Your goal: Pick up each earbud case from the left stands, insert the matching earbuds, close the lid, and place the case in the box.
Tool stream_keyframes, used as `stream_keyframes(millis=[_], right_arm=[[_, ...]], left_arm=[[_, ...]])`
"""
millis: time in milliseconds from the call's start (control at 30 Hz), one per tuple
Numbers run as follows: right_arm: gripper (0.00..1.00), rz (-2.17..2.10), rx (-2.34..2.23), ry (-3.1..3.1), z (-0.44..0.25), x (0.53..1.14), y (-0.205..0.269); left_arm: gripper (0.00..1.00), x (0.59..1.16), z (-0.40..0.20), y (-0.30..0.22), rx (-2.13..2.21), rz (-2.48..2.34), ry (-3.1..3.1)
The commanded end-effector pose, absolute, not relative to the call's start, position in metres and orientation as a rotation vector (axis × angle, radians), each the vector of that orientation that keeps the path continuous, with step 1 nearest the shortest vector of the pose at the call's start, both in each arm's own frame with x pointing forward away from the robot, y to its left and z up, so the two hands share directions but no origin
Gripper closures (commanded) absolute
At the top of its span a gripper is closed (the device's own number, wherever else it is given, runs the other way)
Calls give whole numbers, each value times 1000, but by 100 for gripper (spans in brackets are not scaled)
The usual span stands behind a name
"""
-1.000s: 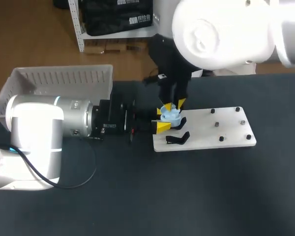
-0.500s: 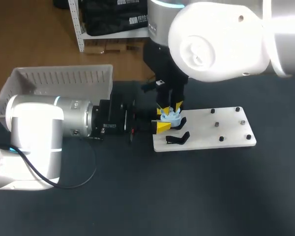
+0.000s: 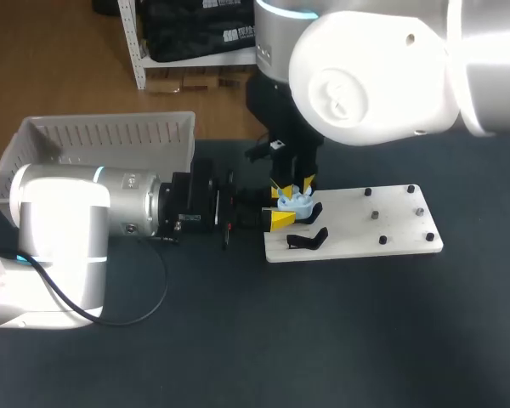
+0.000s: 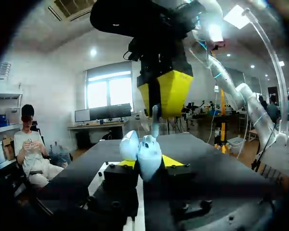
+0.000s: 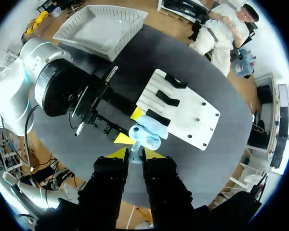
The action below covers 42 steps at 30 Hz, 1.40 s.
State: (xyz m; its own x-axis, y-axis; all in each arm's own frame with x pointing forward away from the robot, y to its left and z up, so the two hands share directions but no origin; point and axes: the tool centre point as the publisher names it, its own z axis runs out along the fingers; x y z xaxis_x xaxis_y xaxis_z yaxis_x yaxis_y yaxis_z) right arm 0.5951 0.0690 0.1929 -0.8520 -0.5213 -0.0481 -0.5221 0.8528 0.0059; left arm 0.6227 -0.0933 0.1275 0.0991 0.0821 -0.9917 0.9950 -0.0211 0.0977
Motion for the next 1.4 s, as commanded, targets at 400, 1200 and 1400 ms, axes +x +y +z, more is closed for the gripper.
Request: stream_keyframes(millis=[400, 1200, 1400], right_arm=[[100, 11, -848, 2953, 186, 599, 71], [100, 2, -822, 2870, 184, 595, 75], [100, 7, -818, 2861, 184, 595, 75]], left_arm=[[100, 622, 127, -94, 1322, -1102, 1186], [100, 622, 127, -94, 1322, -1102, 1186], [100, 622, 127, -94, 1322, -1102, 1186]])
